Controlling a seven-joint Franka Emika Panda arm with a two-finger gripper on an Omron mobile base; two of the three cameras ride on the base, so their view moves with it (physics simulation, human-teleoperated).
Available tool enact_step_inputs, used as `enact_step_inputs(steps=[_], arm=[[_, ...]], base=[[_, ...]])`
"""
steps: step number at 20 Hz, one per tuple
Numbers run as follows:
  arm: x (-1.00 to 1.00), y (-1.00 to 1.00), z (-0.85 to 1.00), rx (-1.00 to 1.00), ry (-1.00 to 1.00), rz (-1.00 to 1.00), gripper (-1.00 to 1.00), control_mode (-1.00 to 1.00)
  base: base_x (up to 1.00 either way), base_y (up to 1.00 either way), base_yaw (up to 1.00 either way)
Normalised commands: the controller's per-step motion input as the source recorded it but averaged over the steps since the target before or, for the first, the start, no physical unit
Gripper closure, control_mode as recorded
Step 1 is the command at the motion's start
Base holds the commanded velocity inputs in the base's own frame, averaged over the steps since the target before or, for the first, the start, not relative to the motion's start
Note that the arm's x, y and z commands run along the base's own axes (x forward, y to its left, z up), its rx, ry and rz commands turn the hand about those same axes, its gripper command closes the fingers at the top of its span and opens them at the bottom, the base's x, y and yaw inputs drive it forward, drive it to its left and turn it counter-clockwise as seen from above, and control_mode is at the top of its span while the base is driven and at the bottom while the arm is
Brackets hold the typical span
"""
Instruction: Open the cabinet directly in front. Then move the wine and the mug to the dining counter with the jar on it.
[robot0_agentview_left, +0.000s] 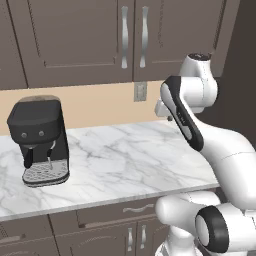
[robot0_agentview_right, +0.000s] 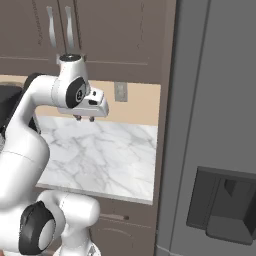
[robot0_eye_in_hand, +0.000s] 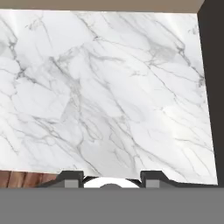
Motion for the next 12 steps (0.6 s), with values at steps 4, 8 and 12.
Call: enact_step_inputs(steps=[4,8,12], arm=[[-0.30,-0.01,-0.01,0.00,-0.06,0.00,-1.00,-1.00],[-0.54,0.29,0.11,0.08,-0.48,0.02,-1.00,-1.00],[-0.78,0.33,0.42,0.14,-0.67,0.06,-1.00,-1.00]], base=[[0.00,0.00,0.00],[0.00,0.00,0.00],[0.00,0.00,0.00]])
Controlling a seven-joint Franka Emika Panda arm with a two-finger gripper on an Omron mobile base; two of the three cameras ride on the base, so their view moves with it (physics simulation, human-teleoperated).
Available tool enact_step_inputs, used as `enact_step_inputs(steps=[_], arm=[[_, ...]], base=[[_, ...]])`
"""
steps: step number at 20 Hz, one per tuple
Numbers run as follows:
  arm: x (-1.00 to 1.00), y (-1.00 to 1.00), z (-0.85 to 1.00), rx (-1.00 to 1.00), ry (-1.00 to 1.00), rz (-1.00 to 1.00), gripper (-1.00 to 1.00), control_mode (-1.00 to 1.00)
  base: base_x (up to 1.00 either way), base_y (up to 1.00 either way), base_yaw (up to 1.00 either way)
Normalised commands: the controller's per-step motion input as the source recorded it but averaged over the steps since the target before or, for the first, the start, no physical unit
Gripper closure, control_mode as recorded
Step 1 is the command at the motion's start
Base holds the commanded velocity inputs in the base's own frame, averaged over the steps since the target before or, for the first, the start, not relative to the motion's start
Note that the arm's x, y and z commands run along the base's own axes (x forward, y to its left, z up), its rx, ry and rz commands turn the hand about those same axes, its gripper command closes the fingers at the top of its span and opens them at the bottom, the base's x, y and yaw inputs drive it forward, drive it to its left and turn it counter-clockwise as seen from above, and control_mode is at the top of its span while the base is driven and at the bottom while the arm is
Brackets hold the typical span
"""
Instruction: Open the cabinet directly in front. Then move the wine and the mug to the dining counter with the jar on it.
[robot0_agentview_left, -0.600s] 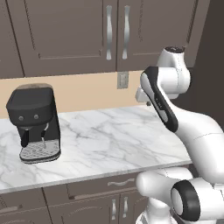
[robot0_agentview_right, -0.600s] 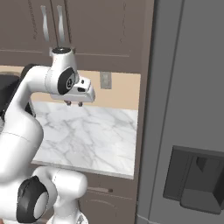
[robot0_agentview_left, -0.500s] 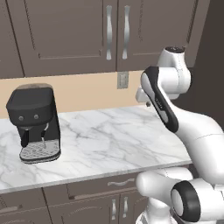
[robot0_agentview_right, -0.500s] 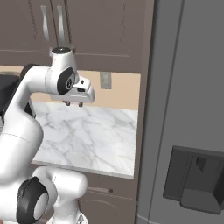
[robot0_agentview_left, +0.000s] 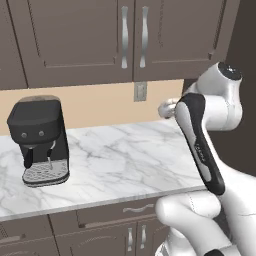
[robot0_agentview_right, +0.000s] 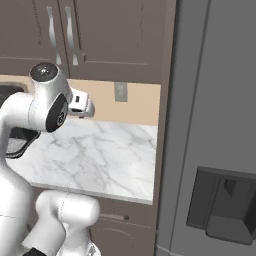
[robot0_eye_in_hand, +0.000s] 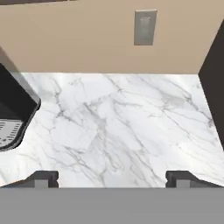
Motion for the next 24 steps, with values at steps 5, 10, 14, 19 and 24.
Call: enact_step_inputs(steps=[5,10,14,19,24], arm=[[-0.90,0.14,0.44,0.10,-0.75,0.09,-1.00,-1.00],[-0.95,0.03,0.53,0.08,-0.81,0.08,-1.00,-1.00],[-0.81,0.03,0.41,0.05,-0.70,0.05,-1.00,-1.00],[-0.17,0.01,0.13,0.04,-0.21,0.00,-1.00,-1.00],[0.00,0.00,0.00,0.00,0.00,0.00,-1.00,-1.00]], base=[[0.00,0.00,0.00],[0.00,0.00,0.00],[0.00,0.00,0.00],[0.00,0.00,0.00],[0.00,0.00,0.00]])
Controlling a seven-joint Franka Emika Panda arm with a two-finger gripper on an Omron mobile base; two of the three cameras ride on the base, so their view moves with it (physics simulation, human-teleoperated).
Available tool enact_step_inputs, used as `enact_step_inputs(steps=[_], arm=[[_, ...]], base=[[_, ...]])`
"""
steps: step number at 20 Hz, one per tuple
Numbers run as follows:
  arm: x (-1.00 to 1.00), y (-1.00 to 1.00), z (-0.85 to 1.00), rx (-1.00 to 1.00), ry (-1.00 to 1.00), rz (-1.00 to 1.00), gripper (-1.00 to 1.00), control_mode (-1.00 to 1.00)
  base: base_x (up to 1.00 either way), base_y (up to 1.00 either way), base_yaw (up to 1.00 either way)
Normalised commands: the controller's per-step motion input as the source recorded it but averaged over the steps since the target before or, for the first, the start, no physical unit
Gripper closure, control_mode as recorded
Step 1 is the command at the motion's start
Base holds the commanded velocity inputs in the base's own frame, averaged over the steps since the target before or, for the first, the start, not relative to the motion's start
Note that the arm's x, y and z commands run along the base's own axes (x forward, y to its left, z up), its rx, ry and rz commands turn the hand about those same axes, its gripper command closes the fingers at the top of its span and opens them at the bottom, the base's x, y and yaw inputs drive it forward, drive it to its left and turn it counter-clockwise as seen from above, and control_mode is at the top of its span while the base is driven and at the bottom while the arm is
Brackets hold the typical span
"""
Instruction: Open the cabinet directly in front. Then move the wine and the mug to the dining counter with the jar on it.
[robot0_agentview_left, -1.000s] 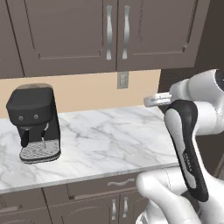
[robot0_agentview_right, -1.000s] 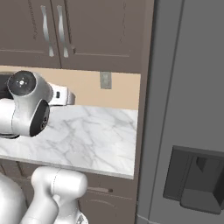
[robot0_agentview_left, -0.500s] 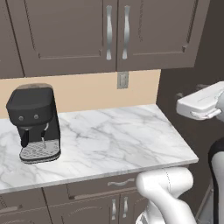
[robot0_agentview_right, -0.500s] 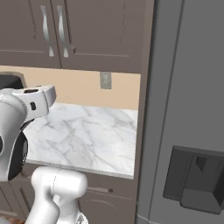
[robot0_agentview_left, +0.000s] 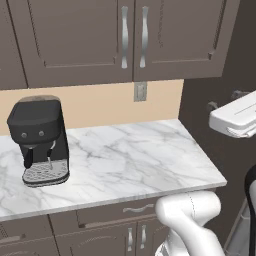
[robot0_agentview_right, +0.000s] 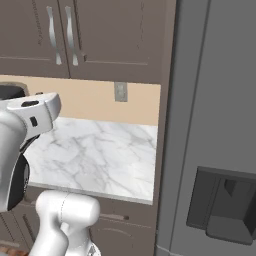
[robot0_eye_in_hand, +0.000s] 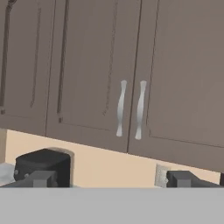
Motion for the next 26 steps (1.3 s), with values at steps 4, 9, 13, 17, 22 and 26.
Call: enact_step_inputs(steps=[4,9,13,17,22,26], arm=[[0.00,0.03,0.05,0.00,-0.04,-0.02,-1.00,-1.00],[0.00,0.05,0.30,0.03,-0.20,0.00,-1.00,-1.00],[0.34,0.39,0.09,0.00,-0.08,-0.07,-1.00,-1.00],[0.63,0.28,0.01,0.00,0.00,-0.09,-1.00,-1.00],[0.85,0.13,0.04,0.02,0.00,-0.06,-1.00,-1.00],[0.98,0.00,0.04,0.12,0.00,-0.07,-1.00,-1.00]], base=[[0.00,0.00,0.00],[0.00,0.00,0.00],[0.00,0.00,0.00],[0.00,0.00,0.00],[0.00,0.00,0.00],[0.00,0.00,0.00]])
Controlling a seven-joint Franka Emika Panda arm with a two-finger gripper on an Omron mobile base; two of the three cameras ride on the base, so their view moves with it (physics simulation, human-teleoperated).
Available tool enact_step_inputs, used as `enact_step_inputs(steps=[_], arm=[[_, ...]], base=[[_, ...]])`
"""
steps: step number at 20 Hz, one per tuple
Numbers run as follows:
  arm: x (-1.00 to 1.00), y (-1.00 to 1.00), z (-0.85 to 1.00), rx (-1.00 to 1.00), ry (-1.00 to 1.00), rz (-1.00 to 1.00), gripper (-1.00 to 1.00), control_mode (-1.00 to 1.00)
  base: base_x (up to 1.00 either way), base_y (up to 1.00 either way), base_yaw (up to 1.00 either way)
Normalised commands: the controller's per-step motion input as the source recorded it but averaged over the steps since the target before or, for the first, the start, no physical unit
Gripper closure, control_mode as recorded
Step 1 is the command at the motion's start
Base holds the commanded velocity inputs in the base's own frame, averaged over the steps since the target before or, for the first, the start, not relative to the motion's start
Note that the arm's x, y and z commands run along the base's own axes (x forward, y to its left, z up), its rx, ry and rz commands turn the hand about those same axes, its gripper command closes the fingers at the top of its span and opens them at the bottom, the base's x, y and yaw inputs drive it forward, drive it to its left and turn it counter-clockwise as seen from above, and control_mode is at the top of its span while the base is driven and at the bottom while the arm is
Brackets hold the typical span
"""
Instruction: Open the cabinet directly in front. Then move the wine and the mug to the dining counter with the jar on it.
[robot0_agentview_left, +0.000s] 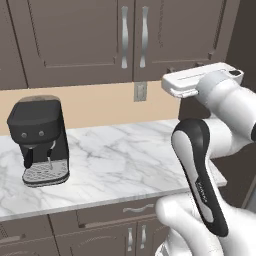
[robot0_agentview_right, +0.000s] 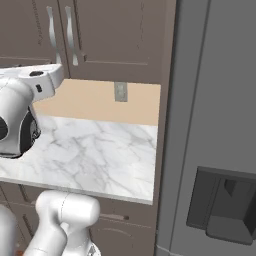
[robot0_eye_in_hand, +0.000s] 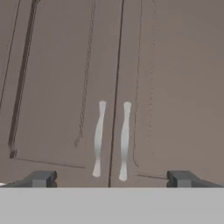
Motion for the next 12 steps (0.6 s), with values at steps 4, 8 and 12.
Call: enact_step_inputs(steps=[4,8,12], arm=[[1.00,0.00,0.01,0.11,0.01,-0.04,-1.00,-1.00],[1.00,0.01,0.00,0.01,0.12,0.00,-1.00,-1.00],[1.00,0.02,0.00,0.00,0.17,0.00,-1.00,-1.00]], base=[[0.00,0.00,0.00],[0.00,0.00,0.00],[0.00,0.00,0.00]])
